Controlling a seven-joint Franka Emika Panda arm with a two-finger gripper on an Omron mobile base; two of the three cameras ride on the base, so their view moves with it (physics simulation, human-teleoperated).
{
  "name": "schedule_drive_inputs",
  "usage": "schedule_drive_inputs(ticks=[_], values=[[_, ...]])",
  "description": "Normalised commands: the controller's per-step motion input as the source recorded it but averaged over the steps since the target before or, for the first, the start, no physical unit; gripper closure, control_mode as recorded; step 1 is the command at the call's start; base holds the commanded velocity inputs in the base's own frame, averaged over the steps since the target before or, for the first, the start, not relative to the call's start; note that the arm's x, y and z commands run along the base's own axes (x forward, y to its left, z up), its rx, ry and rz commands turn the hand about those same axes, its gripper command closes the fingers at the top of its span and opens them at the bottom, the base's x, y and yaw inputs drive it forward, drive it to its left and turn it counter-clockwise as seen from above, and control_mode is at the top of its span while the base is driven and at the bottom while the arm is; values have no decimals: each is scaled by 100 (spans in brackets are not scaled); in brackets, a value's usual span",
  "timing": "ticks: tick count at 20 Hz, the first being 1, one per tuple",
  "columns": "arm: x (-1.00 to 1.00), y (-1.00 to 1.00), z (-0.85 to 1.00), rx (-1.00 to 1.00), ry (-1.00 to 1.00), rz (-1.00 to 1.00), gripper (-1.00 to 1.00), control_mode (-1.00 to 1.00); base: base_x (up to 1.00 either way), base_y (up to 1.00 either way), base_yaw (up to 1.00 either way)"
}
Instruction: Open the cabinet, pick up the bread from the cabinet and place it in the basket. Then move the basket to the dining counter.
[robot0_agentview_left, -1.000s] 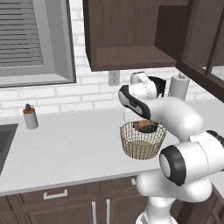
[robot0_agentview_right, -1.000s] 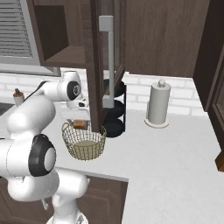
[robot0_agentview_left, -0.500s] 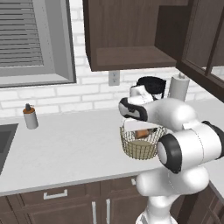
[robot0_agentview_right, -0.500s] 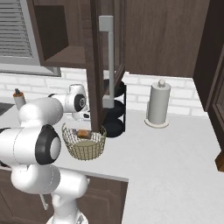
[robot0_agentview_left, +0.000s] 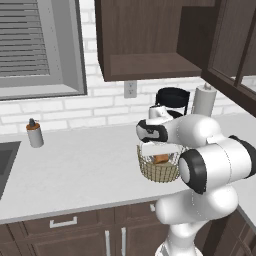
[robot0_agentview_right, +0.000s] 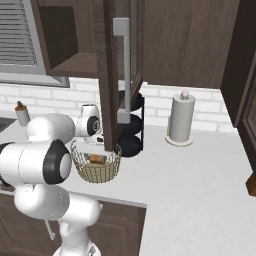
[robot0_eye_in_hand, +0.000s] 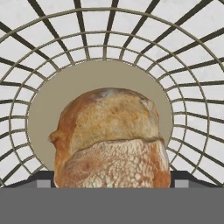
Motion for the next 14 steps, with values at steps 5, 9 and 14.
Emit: schedule_drive_inputs(ticks=[5,9,14], values=[[0,0,-1,0,-4,0,-100,-100,0,0,0],[0,-1,0,0,-4,0,-100,-100,0,0,0],[0,0,1,0,-1,0,-100,-100,0,0,0]])
